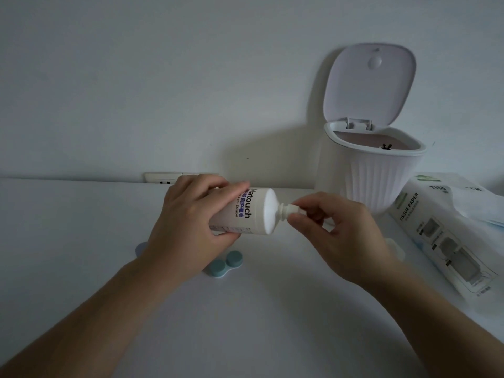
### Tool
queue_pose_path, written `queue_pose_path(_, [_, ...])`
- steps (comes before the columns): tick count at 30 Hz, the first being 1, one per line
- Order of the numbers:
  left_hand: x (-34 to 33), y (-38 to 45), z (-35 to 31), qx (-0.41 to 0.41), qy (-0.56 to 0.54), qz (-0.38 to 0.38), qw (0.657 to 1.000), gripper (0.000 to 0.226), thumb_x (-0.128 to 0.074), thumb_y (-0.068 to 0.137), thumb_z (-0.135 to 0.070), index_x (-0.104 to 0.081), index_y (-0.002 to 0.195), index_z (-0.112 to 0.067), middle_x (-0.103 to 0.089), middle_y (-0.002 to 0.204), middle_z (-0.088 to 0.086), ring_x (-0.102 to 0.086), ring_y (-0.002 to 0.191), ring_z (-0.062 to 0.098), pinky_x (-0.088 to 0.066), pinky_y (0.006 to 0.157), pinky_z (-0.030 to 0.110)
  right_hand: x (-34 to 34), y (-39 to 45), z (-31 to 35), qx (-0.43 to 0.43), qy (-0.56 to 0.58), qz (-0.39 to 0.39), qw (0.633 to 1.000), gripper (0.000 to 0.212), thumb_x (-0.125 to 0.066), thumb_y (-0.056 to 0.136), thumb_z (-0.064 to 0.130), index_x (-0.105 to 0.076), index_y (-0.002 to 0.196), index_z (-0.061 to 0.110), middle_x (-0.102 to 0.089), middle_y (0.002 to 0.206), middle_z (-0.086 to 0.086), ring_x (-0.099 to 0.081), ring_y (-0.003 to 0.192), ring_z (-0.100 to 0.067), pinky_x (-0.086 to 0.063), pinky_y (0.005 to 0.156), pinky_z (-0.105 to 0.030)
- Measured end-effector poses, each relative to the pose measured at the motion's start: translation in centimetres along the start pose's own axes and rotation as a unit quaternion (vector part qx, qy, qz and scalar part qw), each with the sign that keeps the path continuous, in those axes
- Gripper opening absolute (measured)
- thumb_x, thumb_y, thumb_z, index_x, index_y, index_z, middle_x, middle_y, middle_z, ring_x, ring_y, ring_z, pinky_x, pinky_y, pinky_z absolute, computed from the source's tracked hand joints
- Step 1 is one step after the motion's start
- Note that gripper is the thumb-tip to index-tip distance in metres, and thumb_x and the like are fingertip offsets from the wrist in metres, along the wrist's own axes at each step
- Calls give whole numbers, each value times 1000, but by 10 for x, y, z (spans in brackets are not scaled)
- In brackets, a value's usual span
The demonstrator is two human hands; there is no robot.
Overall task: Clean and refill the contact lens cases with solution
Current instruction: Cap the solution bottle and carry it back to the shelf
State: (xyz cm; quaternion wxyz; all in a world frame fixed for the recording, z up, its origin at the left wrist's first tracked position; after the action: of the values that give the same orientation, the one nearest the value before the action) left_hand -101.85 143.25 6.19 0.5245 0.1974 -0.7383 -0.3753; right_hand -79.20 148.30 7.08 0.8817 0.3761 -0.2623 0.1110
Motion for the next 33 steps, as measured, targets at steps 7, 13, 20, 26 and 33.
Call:
queue_pose_path(7, [1, 0, -3, -14, 13, 6, 1000, 70, -94, 62, -17, -70, 129, -21, -64, 112, 2, -55, 104, 29, -45, 93, 46, -7, 3, -2, -58, -35, 45, 997, 59, -36, 93, 60, -59, 66, 12, -47, 48, 9, -45, 47, -7, -30, 47, -19])
queue_pose_path(13, [-2, -1, -7, -24, 18, 14, 999, 71, -94, 63, -21, -69, 129, -21, -65, 111, 1, -55, 104, 27, -45, 92, 43, -8, 2, -11, -152, -16, 29, 988, 75, -28, 88, 73, -55, 56, 10, -46, 41, 9, -42, 40, -5, -32, 48, -21])
queue_pose_path(20, [1, -2, -3, -1, 9, 10, 1000, 65, -86, 66, -30, -69, 128, -20, -64, 110, 1, -57, 101, 29, -47, 90, 48, -2, 3, -10, -87, 197, 20, 976, 27, -58, 89, 52, -63, 102, 29, -61, 73, -6, -59, 69, -29, -49, 66, -46])
queue_pose_path(26, [0, -3, -1, 4, 8, 7, 1000, 68, -90, 65, -25, -69, 129, -19, -64, 111, 2, -55, 102, 29, -46, 93, 46, -6, 0, -8, -83, 125, 31, 988, 14, -63, 94, 32, -66, 93, 18, -69, 70, -4, -66, 61, -15, -56, 63, -32])
queue_pose_path(33, [-4, -2, -4, 12, 7, 36, 999, 73, -93, 62, -23, -68, 131, -21, -63, 110, 1, -55, 101, 29, -47, 92, 47, -4, 3, -12, -169, 70, 60, 981, 63, -33, 87, 72, -66, 78, 20, -62, 56, -7, -53, 46, -7, -45, 54, -34])
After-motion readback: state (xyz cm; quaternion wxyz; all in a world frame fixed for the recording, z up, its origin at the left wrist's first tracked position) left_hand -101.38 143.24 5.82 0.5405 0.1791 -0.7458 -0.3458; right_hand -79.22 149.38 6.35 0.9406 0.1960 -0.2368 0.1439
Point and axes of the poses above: each hand's wrist, its own y-axis towards the middle knuckle, its own x-axis out of the back of the hand, z = x × y, the point moved 3 cm from there along y, towards the middle knuckle
